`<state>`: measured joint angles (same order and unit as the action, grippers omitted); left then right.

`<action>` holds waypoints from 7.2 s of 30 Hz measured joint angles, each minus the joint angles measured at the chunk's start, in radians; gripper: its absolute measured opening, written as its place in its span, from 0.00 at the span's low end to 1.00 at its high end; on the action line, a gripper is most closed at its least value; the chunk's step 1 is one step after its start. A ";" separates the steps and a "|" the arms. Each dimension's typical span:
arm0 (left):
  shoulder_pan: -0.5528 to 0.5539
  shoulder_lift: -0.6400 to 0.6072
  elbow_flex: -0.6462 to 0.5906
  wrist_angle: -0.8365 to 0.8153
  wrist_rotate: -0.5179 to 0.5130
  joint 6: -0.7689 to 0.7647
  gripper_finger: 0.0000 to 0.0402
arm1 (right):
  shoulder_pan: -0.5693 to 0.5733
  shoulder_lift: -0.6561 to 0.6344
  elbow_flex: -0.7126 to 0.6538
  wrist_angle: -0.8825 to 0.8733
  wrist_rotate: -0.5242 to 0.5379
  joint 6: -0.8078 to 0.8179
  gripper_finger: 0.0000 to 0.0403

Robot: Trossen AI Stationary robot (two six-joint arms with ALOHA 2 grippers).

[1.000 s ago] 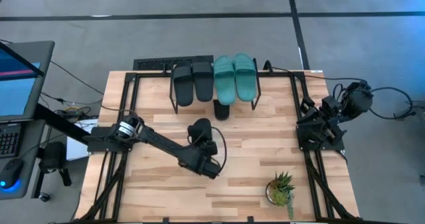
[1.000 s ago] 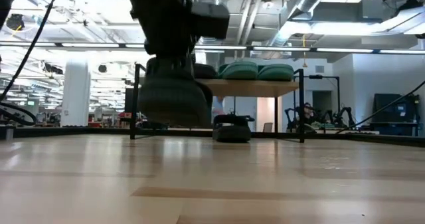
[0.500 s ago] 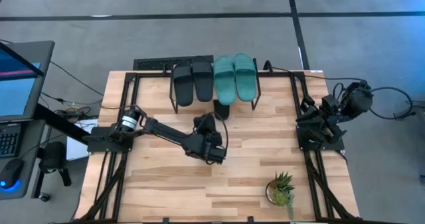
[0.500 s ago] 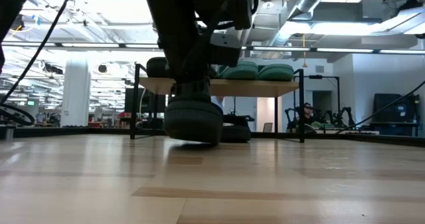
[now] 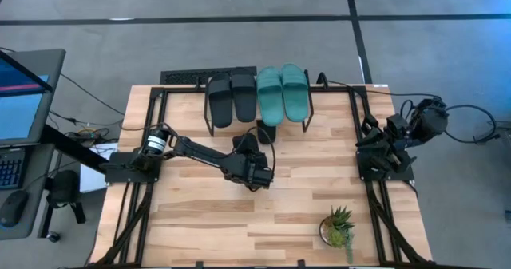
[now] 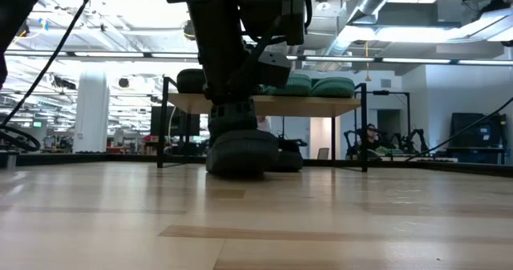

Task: Pick and place slides into the shelf
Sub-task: Put the black slipper under the shelf

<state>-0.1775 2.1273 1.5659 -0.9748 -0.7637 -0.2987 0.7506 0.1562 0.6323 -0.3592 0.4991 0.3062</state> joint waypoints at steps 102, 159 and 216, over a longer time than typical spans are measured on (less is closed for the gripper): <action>0.089 -0.067 -0.001 -0.053 0.065 -0.033 0.00 | 0.000 0.000 0.000 -0.007 -0.030 -0.017 0.15; 0.213 -0.067 0.000 0.005 0.178 0.172 0.29 | 0.000 0.000 0.000 -0.007 -0.027 -0.018 0.15; 0.048 -0.097 0.000 0.043 0.524 0.211 0.00 | 0.000 0.000 0.000 -0.029 -0.028 -0.018 0.15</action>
<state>-0.1292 2.0308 1.5658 -0.9313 -0.2394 -0.0874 0.7502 0.1558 0.6319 -0.3885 0.4709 0.2886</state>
